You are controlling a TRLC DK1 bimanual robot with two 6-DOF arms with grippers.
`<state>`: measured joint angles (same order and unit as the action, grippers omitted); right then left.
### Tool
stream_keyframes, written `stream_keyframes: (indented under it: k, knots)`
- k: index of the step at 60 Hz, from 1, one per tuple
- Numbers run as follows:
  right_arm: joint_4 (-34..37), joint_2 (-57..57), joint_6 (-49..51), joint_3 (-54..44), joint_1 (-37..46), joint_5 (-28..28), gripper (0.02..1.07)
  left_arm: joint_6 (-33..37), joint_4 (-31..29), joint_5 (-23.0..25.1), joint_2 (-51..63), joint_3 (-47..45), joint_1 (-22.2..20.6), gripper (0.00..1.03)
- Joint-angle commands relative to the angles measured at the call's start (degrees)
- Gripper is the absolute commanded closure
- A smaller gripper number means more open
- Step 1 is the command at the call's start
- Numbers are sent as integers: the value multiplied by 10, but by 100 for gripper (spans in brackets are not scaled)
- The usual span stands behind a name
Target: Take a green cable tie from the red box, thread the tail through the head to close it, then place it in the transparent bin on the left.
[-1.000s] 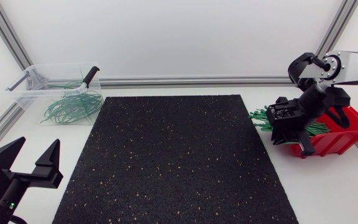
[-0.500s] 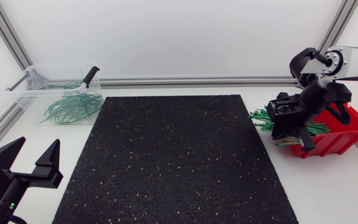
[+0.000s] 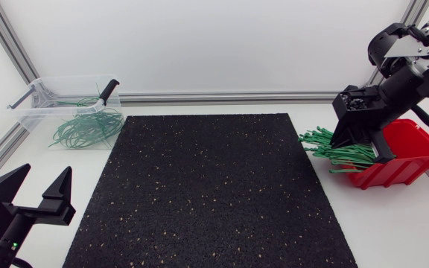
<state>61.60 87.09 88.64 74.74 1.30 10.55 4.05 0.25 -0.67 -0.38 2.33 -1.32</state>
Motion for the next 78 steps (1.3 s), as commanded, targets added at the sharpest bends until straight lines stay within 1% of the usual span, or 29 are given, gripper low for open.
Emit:
stream_keyframes:
  k: [1, 12, 18, 37, 47, 56, 63, 68, 73, 78]
  knots:
    - [21, -18, -10, 30, 3, 17, 99, -13, -15, 4, -1, -22, -3, 4]
    - [60, -31, -54, 80, -9, 58, 99, -13, -15, 4, -1, -22, -4, 4]
    - [64, -36, -101, 103, -24, 72, 99, -13, -15, 4, -1, -22, -5, 4]
    - [48, -77, -251, 139, -108, 77, 99, -13, -15, 4, -2, -22, -18, 4]
    - [46, -89, -357, 192, -159, 76, 99, -13, -15, 4, -2, -22, -18, 4]
    - [29, -96, -453, 222, -216, 36, 99, -13, -15, 4, -2, -22, -19, 4]
    - [16, -108, -497, 226, -269, 4, 99, -13, -15, 4, -2, -22, -22, 4]
    - [13, -108, -525, 240, -286, -7, 100, -13, -15, 4, -2, -22, -22, 4]
    - [-3, -107, -555, 244, -312, -41, 100, -13, -15, 4, -2, -22, -22, 4]
    - [-13, -108, -581, 241, -335, -64, 100, -13, -15, 4, -2, -22, -23, 4]
